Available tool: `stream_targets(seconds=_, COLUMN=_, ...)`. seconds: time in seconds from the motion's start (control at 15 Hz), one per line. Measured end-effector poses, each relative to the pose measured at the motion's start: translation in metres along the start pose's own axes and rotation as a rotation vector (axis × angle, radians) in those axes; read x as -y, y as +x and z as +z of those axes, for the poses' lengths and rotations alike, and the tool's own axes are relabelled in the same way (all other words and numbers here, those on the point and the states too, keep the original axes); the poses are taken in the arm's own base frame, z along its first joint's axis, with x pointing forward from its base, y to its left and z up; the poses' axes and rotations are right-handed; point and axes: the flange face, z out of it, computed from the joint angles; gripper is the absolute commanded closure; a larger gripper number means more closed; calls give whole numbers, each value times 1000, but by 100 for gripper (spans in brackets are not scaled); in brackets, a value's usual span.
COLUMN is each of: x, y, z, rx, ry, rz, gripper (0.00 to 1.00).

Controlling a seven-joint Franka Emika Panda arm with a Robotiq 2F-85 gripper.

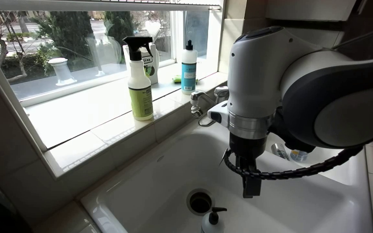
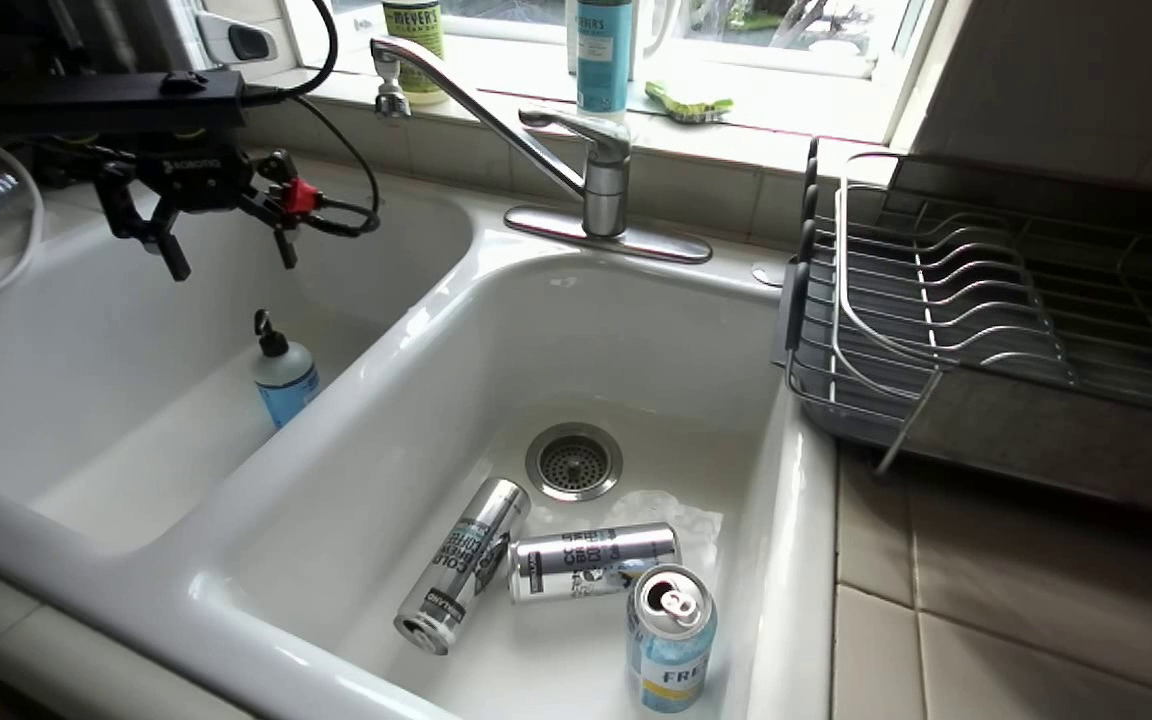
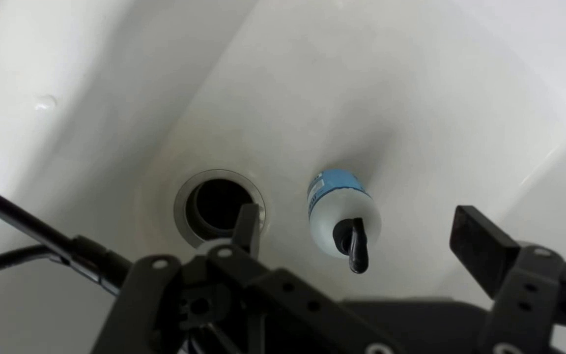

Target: Remove the bottle from the sink and put it on the window sill

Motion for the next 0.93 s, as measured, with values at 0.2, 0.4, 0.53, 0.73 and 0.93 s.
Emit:
stream_targets(seconds=0.2, x=14, y=16, z=13, rx=-43, ry=-7, rz=-60, gripper=0)
stream_targets(seconds=0.4, x=30, y=31, z=27, rx=-81, ry=-7, rz=-96, gripper=0)
stream_targets(seconds=0.53, x=39, y=37, z=37, rx=-91, ry=-2, rz=-101, gripper=0)
stream_targets(seconds=0.73, x=42, y=42, z=56, rx=-84, ry=2, rz=-80, gripper=0)
stream_targets(seconds=0.93, x=39, y=45, z=68, rx=-91, ry=-11, rz=-51, gripper=0)
